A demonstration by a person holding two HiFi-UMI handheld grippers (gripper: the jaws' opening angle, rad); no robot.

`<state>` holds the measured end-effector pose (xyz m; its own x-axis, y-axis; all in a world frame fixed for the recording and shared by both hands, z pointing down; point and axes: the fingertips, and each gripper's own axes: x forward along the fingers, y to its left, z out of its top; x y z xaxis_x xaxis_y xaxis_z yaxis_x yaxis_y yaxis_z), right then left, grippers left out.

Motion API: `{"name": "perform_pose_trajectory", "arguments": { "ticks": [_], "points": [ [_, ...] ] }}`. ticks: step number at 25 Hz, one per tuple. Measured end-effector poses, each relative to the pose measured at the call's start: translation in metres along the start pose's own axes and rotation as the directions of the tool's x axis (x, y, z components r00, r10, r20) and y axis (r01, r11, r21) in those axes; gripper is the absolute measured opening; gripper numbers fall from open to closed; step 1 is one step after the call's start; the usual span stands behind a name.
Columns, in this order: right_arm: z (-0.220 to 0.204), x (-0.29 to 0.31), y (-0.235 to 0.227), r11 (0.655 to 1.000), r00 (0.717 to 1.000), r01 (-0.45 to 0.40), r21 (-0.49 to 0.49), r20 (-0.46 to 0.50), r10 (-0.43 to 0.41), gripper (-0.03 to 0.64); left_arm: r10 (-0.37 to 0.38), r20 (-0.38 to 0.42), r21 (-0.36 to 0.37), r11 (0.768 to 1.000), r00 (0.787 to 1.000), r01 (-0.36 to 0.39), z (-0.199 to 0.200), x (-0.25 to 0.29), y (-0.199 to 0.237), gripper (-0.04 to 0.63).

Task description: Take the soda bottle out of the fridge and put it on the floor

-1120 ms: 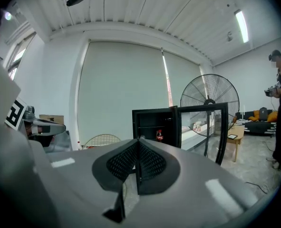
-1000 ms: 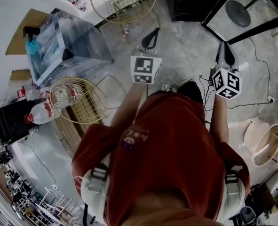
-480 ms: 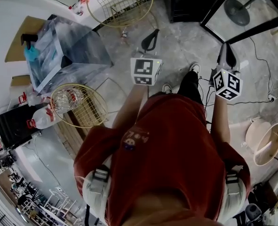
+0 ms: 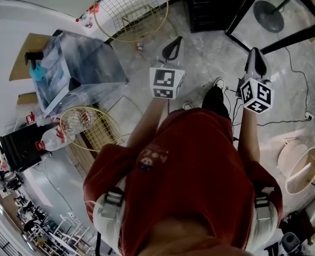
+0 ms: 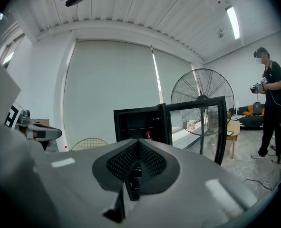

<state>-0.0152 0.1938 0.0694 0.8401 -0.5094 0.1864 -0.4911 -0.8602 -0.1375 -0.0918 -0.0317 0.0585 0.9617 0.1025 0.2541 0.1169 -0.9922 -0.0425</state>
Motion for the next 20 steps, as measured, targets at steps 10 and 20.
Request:
{"name": "perform_pose_trajectory", "arguments": {
  "ticks": [10,20],
  "points": [
    [0.017,0.080,-0.078,0.999,0.999,-0.044,-0.013,-0.032,0.044,0.000,0.018,-0.020,0.026,1.000,1.000,-0.017,0.037,0.114,-0.029,-0.002],
    [0.039,0.164,-0.144,0.990,0.991,-0.129,-0.047,-0.041,0.128,0.000,0.101,-0.014,0.014,0.995,0.995,-0.101,0.064,0.209,-0.036,-0.002]
  ]
}}
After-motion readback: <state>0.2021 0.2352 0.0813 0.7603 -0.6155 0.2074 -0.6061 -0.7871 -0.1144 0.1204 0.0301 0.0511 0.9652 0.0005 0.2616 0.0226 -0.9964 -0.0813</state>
